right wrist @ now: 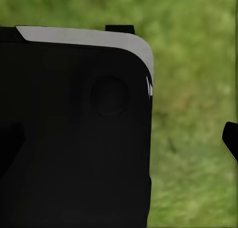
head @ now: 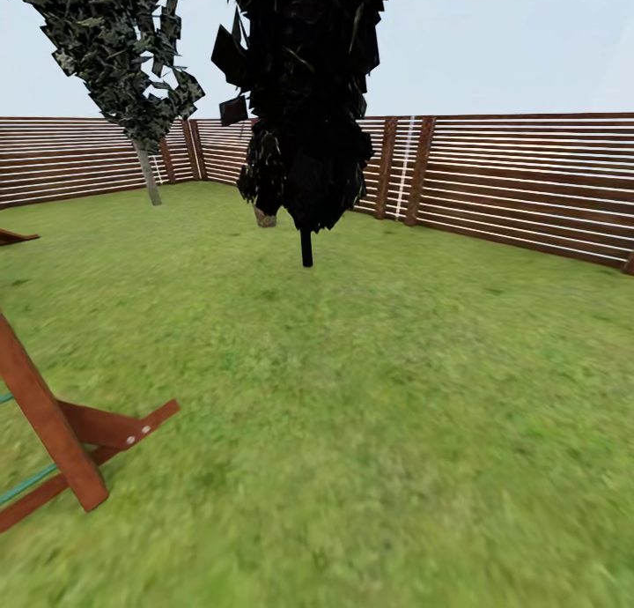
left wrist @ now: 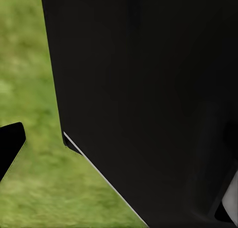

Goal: Take the three Easter eggs out of the wicker basket on the lawn in the garden, then place them on the lawn next to a single tree (choose any tree) so that all three eggs are next to the same tree and none are left in the basket.

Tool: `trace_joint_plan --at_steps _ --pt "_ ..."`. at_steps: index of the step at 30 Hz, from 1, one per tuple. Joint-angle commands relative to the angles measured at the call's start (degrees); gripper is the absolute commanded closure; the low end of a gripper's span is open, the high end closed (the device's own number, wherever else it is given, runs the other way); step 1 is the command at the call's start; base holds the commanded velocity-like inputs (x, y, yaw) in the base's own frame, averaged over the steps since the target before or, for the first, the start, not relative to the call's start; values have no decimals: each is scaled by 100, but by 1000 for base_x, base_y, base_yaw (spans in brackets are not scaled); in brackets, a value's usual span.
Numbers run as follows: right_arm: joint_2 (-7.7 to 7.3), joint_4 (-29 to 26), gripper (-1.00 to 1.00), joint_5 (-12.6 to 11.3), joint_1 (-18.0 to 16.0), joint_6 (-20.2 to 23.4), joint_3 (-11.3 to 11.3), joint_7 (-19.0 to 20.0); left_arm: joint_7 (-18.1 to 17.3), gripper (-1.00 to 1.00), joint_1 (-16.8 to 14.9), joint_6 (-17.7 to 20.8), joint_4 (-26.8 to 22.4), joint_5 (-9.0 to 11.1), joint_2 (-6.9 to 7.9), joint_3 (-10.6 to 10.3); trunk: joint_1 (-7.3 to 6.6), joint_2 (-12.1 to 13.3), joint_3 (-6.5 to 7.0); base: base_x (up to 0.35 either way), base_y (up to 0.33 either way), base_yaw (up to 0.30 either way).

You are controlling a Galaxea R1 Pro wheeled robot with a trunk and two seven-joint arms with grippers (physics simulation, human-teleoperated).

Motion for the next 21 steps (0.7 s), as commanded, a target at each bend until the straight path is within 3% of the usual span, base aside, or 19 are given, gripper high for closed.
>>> trace_joint_plan --at_steps 1,21 --pt "0 3 -100 -1 -2 -19 4 -5 -3 -100 3 -4 -10 1 0 -3 4 -2 -4 339 0 0" --pt "0 7 -100 -1 -1 -19 4 -5 1 -100 3 -4 -7 1 0 -3 4 -2 -4 339 0 16"
